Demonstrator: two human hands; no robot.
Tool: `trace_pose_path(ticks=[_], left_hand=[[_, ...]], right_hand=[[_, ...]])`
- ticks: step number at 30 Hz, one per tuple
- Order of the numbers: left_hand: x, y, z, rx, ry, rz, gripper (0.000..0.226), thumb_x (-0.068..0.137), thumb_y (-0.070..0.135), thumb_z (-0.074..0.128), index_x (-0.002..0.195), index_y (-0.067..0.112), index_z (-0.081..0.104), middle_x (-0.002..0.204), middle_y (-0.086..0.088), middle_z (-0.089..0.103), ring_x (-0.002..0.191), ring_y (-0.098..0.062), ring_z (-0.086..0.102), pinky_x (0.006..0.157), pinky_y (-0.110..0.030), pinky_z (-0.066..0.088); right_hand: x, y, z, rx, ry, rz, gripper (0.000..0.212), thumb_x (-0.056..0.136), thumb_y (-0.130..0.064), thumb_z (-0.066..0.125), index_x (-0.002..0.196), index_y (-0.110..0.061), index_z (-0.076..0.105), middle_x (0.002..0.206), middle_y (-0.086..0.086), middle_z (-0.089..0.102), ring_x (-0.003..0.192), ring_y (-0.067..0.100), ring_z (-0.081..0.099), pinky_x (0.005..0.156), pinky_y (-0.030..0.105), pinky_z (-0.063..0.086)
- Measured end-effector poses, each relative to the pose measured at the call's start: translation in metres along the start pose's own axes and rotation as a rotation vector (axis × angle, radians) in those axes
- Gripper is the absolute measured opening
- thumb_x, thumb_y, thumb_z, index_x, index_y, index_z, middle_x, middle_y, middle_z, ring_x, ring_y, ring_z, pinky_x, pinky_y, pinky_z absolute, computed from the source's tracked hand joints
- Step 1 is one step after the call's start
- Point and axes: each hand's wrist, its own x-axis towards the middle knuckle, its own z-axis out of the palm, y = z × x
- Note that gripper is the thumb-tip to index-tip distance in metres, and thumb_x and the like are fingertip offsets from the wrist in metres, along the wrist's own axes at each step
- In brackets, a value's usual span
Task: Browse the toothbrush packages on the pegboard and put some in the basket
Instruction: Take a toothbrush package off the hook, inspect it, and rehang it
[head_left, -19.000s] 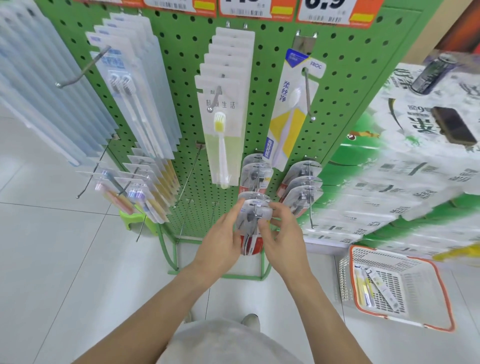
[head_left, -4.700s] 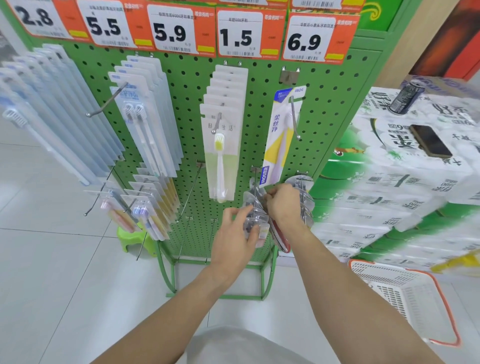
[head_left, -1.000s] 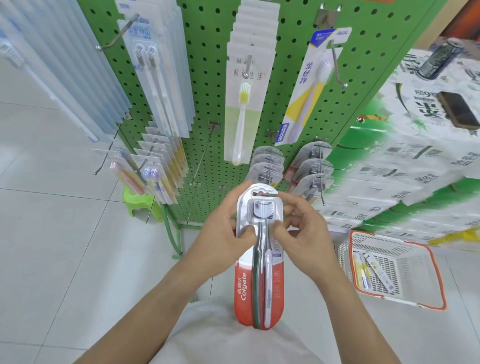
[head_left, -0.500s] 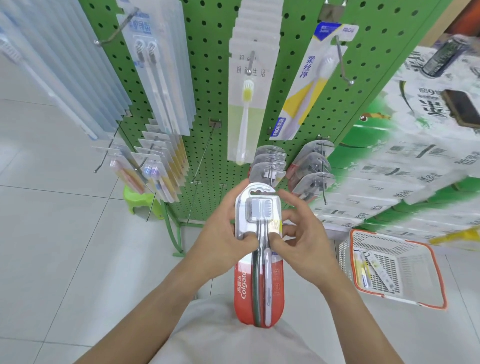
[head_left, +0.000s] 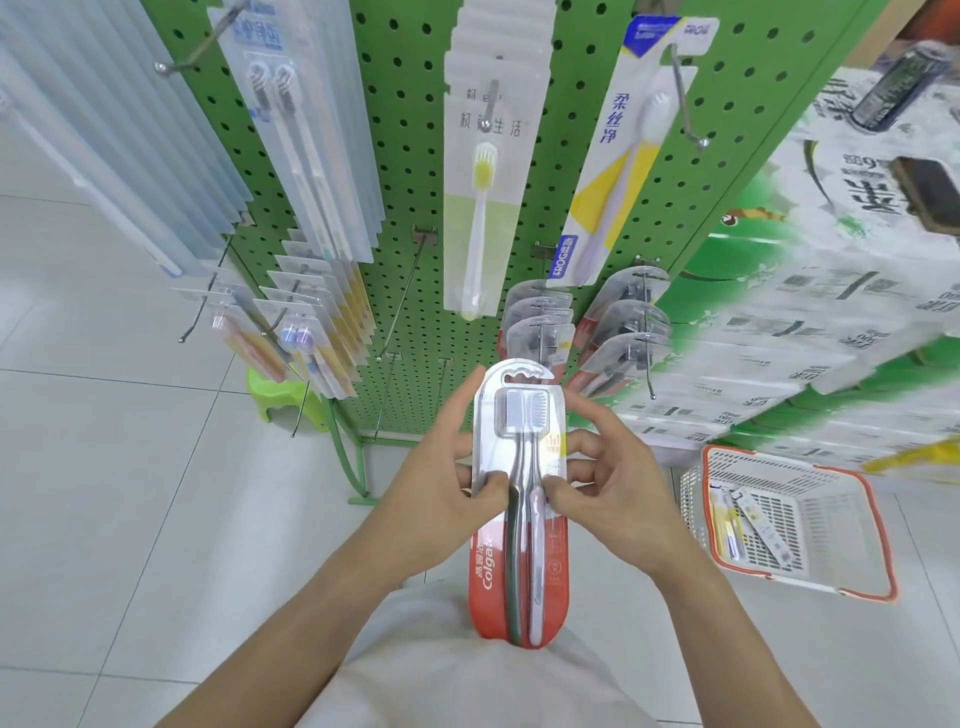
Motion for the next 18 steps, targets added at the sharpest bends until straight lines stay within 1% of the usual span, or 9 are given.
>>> trace_pose_path(ticks=[4,6,8,10,11,13,15,16,18], left_hand=[[-0.001,0.0,0.001,0.028,-0.024,0.017,0.096,0.093,-0.002,0.059,0.139,0.068,0.014,0.108,0.008,0.074,0.07,-0.021,0.063,0.065,-0.028,0.052],[-0.002,0.0,0.0,0.04,-0.047,0.021,0.101,0.091,-0.005,0.06,0.14,0.068,0.012,0.109,0.011,0.073,0.07,-0.019,0.062,0.064,-0.027,0.051],[-0.002,0.0,-0.001,0.015,-0.064,0.03,0.105,0.088,-0.01,0.061,0.14,0.067,0.013,0.109,0.008,0.073,0.073,-0.018,0.064,0.065,-0.026,0.053],[-0.002,0.0,-0.001,-0.021,-0.05,0.034,0.106,0.087,-0.013,0.06,0.141,0.065,0.015,0.108,0.003,0.074,0.074,-0.02,0.066,0.068,-0.031,0.054],[-0.002,-0.001,-0.001,-0.038,-0.028,0.024,0.104,0.087,-0.013,0.061,0.143,0.062,0.016,0.108,0.001,0.075,0.076,-0.024,0.069,0.071,-0.035,0.056],[-0.002,-0.006,-0.002,-0.074,0.021,-0.029,0.099,0.088,-0.012,0.062,0.15,0.051,0.016,0.108,-0.001,0.076,0.085,-0.031,0.074,0.078,-0.041,0.059],[-0.003,-0.01,-0.003,-0.072,0.01,-0.106,0.089,0.09,-0.006,0.065,0.152,0.04,0.022,0.105,-0.002,0.077,0.089,-0.033,0.074,0.084,-0.043,0.06],[-0.004,-0.011,-0.004,-0.048,-0.029,-0.144,0.08,0.091,-0.002,0.067,0.15,0.036,0.029,0.103,-0.003,0.078,0.088,-0.035,0.074,0.084,-0.048,0.061],[-0.005,-0.012,-0.003,-0.024,-0.105,-0.195,0.058,0.093,0.002,0.067,0.141,0.026,0.043,0.098,-0.008,0.078,0.081,-0.04,0.073,0.075,-0.055,0.061]], right_hand=[[0.001,0.005,-0.003,-0.008,0.007,0.018,0.073,0.074,-0.01,0.072,0.135,-0.046,0.054,0.087,0.015,0.07,0.071,0.033,0.063,0.067,0.05,0.052],[0.0,0.005,-0.004,-0.009,0.021,0.035,0.065,0.077,-0.011,0.072,0.134,-0.039,0.056,0.083,0.017,0.069,0.068,0.031,0.063,0.063,0.044,0.05],[0.0,0.004,-0.003,0.006,0.04,0.057,0.043,0.084,-0.006,0.073,0.122,-0.024,0.065,0.072,0.015,0.068,0.063,0.027,0.066,0.057,0.035,0.051],[-0.002,0.004,0.001,0.011,0.06,0.077,0.017,0.092,0.0,0.068,0.103,-0.013,0.071,0.059,0.006,0.064,0.054,0.019,0.064,0.05,0.032,0.051],[-0.003,0.006,0.003,0.013,0.065,0.09,0.009,0.094,-0.002,0.065,0.097,-0.008,0.071,0.056,0.002,0.063,0.052,0.018,0.062,0.049,0.033,0.051],[-0.007,0.009,0.008,0.044,0.077,0.097,0.009,0.097,-0.008,0.064,0.093,-0.004,0.07,0.058,0.002,0.066,0.053,0.018,0.061,0.049,0.031,0.05],[-0.009,0.009,0.01,0.107,0.116,0.087,0.01,0.097,-0.01,0.063,0.094,-0.004,0.071,0.064,0.005,0.07,0.053,0.015,0.061,0.049,0.026,0.049],[-0.009,0.009,0.009,0.137,0.139,0.085,0.01,0.097,-0.01,0.063,0.095,-0.004,0.071,0.067,0.007,0.071,0.054,0.014,0.061,0.05,0.024,0.049],[-0.009,0.008,0.008,0.186,0.155,0.091,0.012,0.097,-0.01,0.062,0.098,-0.002,0.071,0.071,0.008,0.073,0.055,0.013,0.063,0.052,0.022,0.049]])
